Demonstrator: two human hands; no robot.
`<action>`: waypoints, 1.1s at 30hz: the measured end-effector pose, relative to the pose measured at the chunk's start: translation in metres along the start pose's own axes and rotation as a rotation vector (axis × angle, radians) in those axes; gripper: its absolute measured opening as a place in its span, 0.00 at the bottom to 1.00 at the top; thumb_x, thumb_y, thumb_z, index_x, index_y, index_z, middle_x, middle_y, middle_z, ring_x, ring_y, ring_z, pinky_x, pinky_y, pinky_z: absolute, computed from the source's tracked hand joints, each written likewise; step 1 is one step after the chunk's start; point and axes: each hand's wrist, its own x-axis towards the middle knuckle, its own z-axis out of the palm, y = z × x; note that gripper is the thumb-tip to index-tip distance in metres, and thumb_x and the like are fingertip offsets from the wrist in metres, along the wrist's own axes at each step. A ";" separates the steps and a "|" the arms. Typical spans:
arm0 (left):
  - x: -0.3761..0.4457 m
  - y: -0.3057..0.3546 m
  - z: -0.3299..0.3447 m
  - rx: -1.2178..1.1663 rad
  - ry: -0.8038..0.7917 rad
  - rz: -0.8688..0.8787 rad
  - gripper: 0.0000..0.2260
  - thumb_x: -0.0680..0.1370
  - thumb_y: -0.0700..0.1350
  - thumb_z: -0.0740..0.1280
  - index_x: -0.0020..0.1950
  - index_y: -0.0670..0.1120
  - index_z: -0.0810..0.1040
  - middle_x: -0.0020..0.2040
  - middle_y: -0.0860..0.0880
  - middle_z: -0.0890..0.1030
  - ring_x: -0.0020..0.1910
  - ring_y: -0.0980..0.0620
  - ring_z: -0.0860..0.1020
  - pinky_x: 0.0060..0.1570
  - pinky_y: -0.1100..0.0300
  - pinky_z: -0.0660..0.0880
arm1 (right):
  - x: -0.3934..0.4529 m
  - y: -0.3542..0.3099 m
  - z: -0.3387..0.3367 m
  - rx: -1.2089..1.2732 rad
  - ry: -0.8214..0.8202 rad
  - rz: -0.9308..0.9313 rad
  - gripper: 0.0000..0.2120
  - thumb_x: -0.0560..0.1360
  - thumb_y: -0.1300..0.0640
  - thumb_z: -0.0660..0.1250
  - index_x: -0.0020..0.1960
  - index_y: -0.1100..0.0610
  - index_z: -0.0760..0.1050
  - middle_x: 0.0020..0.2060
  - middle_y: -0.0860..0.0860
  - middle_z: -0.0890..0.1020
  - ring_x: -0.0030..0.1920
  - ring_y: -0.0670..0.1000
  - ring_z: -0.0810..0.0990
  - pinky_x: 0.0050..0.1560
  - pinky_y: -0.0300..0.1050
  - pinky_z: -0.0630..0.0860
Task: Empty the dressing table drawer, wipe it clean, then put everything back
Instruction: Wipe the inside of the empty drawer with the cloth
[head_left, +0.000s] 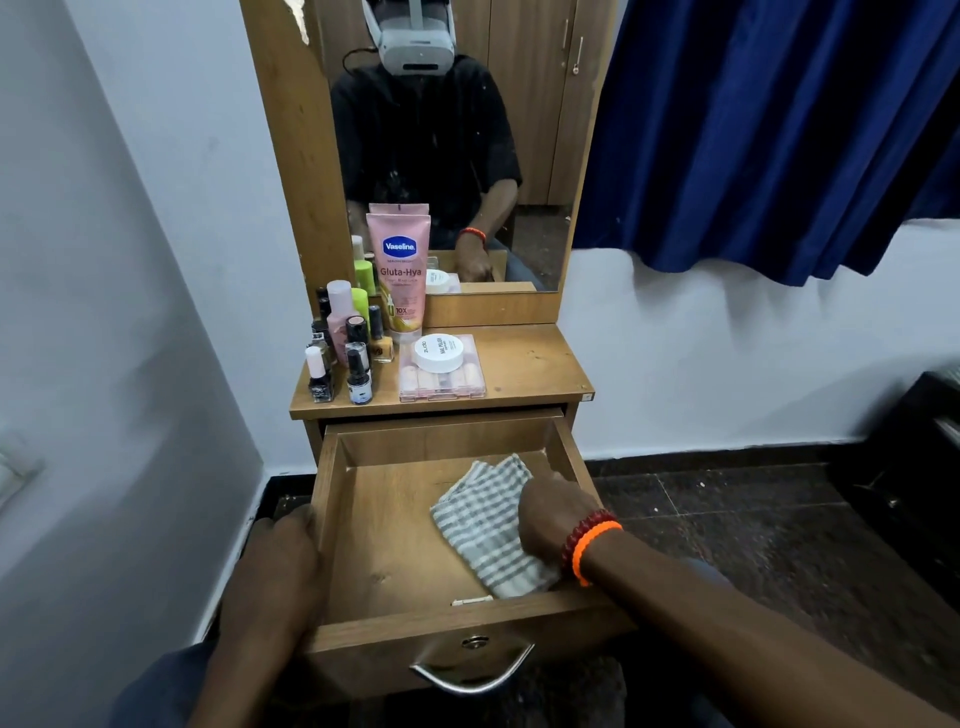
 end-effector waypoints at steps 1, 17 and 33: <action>0.000 -0.001 0.001 0.010 0.001 0.003 0.08 0.77 0.38 0.61 0.52 0.47 0.77 0.41 0.49 0.71 0.40 0.47 0.70 0.43 0.53 0.70 | -0.005 0.001 0.002 -0.030 -0.045 -0.010 0.18 0.80 0.62 0.62 0.69 0.62 0.74 0.71 0.62 0.73 0.70 0.61 0.76 0.68 0.53 0.74; -0.005 0.004 -0.004 0.028 0.019 0.027 0.07 0.80 0.40 0.60 0.54 0.47 0.75 0.44 0.49 0.72 0.43 0.49 0.73 0.44 0.54 0.73 | -0.005 -0.013 0.001 0.006 0.085 -0.090 0.17 0.80 0.54 0.66 0.67 0.59 0.75 0.65 0.61 0.78 0.65 0.60 0.77 0.64 0.53 0.77; -0.007 0.012 -0.007 -0.003 -0.022 0.009 0.11 0.81 0.44 0.60 0.61 0.47 0.77 0.50 0.46 0.75 0.49 0.45 0.75 0.49 0.54 0.71 | 0.036 -0.102 0.022 -0.040 0.114 -0.183 0.24 0.80 0.44 0.61 0.68 0.58 0.76 0.70 0.62 0.76 0.74 0.65 0.67 0.72 0.59 0.65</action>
